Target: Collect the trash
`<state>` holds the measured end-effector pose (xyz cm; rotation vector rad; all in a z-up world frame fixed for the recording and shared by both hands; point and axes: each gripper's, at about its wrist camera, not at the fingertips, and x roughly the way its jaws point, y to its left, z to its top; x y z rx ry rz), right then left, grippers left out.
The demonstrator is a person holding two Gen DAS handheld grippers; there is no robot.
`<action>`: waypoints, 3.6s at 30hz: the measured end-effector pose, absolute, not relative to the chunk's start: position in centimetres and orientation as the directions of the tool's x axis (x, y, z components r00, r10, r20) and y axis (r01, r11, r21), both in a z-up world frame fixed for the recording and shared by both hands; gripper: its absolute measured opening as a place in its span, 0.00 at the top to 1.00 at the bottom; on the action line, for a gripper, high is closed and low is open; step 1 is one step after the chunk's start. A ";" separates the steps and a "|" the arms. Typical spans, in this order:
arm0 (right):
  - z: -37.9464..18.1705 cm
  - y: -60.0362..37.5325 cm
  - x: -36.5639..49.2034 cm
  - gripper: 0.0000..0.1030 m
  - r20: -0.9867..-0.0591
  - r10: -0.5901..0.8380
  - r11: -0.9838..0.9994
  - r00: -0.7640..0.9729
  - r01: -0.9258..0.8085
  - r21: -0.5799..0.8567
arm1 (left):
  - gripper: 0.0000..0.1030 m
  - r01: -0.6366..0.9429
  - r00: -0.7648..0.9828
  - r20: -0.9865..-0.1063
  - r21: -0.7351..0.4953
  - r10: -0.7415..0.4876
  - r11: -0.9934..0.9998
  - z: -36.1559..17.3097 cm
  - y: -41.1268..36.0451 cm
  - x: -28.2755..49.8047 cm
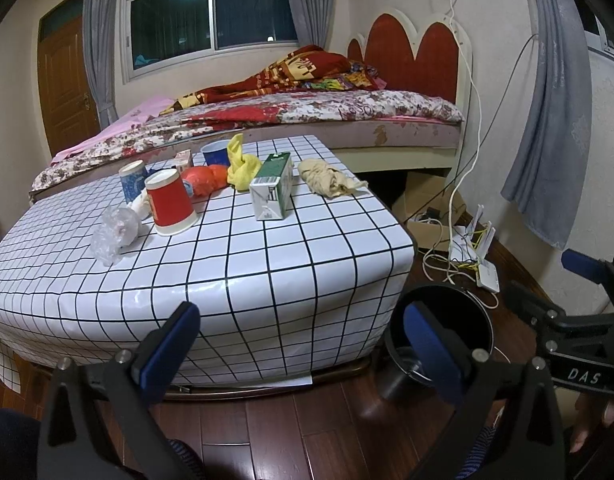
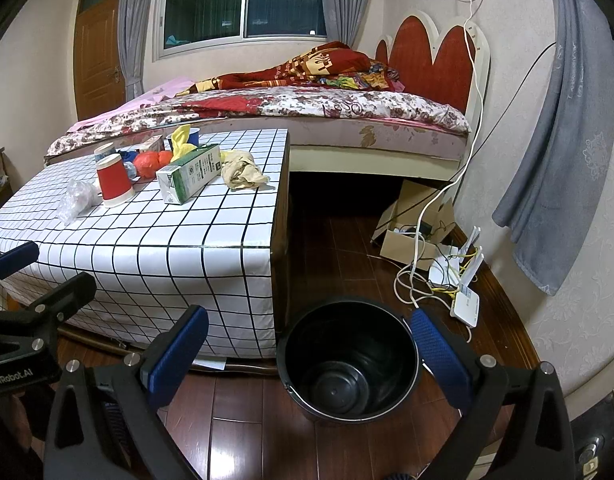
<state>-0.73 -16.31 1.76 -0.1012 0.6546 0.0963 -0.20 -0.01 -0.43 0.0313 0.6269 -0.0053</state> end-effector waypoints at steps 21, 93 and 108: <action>1.6 -16.2 -0.8 0.01 -0.612 0.056 0.991 0.789 -0.120 -0.065 | 0.01 0.017 0.810 -0.586 0.029 0.003 0.999 -0.5 -0.3 -0.1; -1.0 4.4 20.7 0.02 -0.675 0.193 0.962 0.712 -0.271 -0.011 | 0.01 -0.376 0.758 -0.571 0.011 0.314 0.927 -3.1 22.4 13.7; -2.7 4.9 23.3 0.57 -0.723 0.156 0.969 0.673 -0.247 -0.021 | 0.04 -0.407 0.711 -0.646 -0.055 0.278 0.912 -5.4 25.7 15.7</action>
